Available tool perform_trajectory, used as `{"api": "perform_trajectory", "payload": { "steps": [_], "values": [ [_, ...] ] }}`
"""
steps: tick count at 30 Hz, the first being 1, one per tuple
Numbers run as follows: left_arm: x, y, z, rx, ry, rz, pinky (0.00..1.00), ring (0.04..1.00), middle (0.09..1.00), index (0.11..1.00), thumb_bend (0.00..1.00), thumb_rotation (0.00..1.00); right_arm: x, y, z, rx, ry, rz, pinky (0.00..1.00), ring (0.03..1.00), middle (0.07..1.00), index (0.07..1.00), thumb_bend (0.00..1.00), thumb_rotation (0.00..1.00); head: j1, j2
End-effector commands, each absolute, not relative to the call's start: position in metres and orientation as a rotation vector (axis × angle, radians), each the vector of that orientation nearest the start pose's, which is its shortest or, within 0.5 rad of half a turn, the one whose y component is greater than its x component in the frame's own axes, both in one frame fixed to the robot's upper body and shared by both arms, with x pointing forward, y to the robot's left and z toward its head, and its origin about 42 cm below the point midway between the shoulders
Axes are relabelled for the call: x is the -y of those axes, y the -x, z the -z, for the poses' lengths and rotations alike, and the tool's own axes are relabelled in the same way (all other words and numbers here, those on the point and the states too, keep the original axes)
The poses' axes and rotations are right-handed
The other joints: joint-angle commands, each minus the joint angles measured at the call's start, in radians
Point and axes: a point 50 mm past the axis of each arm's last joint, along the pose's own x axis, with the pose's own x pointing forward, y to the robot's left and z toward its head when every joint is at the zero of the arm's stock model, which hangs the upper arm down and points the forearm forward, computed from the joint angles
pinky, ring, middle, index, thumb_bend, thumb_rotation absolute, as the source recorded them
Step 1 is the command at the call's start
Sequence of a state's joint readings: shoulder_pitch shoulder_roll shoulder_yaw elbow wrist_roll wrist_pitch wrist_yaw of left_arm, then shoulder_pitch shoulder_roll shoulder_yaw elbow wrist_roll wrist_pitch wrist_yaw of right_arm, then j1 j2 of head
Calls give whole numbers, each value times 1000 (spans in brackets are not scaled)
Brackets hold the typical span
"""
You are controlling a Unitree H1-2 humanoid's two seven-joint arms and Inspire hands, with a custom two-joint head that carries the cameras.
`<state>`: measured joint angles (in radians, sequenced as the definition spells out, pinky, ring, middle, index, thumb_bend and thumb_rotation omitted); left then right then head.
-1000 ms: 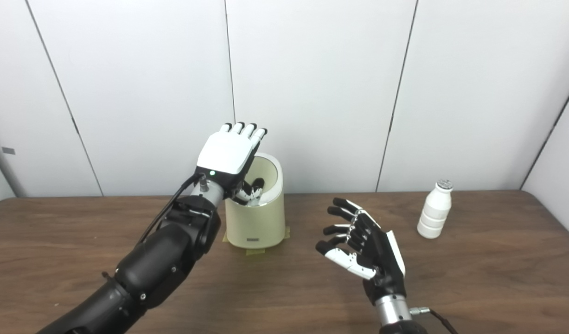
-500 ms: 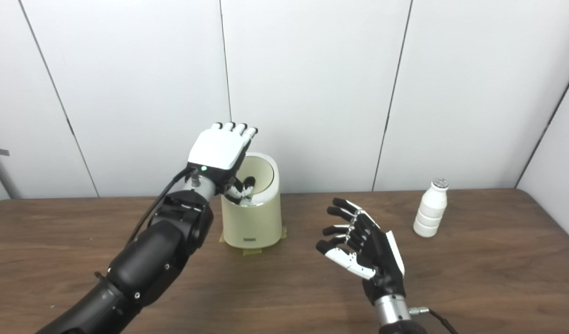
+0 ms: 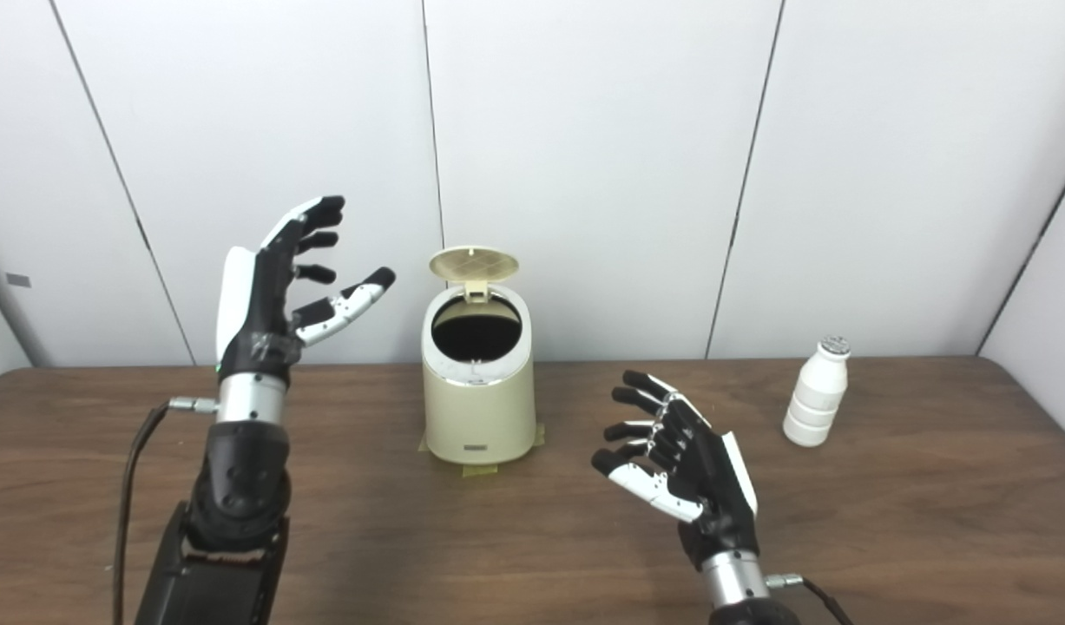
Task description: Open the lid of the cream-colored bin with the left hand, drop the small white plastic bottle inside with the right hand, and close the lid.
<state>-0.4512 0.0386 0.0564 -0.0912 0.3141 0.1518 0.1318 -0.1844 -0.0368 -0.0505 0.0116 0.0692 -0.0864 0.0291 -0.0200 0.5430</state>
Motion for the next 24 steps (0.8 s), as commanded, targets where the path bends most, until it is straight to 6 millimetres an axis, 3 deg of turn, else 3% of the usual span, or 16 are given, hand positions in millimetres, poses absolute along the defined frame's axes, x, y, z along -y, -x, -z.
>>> {"api": "perform_trajectory", "payload": {
  "steps": [1,10,14,18,21,24],
  "values": [
    [-214,-385,-265,404,-199,-168,592,721,782,783,666,172,219,-350,-177,354,-33,-40,432,574,745,764,668,289,-1,1],
    [-243,-331,-213,236,154,-36,606,744,782,791,650,88,223,-351,-174,354,-18,-38,432,574,741,761,663,280,-1,-6],
    [-245,-324,-196,216,215,3,590,737,781,785,668,80,225,-350,-174,356,-7,-31,429,574,742,762,677,287,-1,-13],
    [-244,-325,-193,206,225,24,562,705,771,770,674,36,237,-353,-173,367,-16,-18,463,614,762,780,739,307,-6,-16],
    [-245,-326,-193,201,220,30,562,704,764,774,675,25,258,-360,-184,390,39,14,500,651,781,791,781,308,-38,-27],
    [-248,-327,-192,200,214,31,569,711,767,782,668,22,277,-369,-216,452,122,34,527,648,774,778,779,239,-87,-45]
  ]
}}
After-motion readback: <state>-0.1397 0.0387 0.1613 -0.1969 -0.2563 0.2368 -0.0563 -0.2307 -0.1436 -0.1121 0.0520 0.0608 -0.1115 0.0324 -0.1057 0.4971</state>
